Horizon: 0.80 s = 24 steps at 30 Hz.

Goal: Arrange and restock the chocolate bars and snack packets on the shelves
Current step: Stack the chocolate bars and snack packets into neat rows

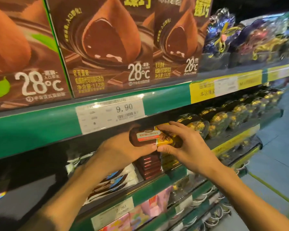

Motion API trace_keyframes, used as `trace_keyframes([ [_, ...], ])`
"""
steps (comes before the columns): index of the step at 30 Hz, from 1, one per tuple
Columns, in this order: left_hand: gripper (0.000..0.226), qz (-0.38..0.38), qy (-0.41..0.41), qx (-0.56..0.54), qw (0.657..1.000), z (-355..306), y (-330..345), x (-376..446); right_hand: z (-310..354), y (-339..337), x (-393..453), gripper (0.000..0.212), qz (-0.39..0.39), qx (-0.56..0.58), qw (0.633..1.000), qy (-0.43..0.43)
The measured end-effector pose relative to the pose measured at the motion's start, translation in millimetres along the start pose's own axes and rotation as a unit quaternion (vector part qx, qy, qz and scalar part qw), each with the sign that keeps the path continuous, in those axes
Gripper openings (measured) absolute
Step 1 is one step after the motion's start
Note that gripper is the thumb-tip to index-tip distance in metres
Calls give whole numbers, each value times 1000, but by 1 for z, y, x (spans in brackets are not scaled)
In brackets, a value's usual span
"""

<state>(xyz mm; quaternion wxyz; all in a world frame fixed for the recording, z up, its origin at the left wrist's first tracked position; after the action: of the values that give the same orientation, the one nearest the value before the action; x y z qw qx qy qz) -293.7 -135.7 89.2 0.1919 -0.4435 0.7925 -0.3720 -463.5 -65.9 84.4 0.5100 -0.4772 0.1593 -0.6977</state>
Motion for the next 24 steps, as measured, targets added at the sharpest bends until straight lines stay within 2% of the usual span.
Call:
trace_keyframes([
  [2,38,22,-25,-6,999,2,5,7,-5,4,1,58,0,-26,1000,9],
  [6,67,29,-49,-13,998,8,12,19,-15,5,-1,43,-32,-68,997,9],
  [9,68,29,-55,5,998,10,14,23,-19,5,-7,38,-51,-80,996,10],
  [13,80,69,-61,5,996,16,22,34,-21,7,-14,36,-63,-96,993,10],
  [17,80,88,-42,4,995,15,27,41,-21,8,-20,39,-67,-108,992,8],
  [24,78,93,-33,-20,995,18,30,45,-23,13,-19,48,-23,-144,989,4],
])
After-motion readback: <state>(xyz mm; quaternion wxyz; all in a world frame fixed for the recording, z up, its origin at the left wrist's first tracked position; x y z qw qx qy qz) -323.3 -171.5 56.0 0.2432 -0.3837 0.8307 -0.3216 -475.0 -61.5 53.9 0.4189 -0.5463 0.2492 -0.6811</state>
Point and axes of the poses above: each hand's wrist, its own x-axis towards the middle knuckle, its own y-axis out of the palm, z = x × y, the point moved 7 cm from there along x, towards the middle knuckle, and after that the axes turned 4 degrees about -y, right-handed, at the moved point
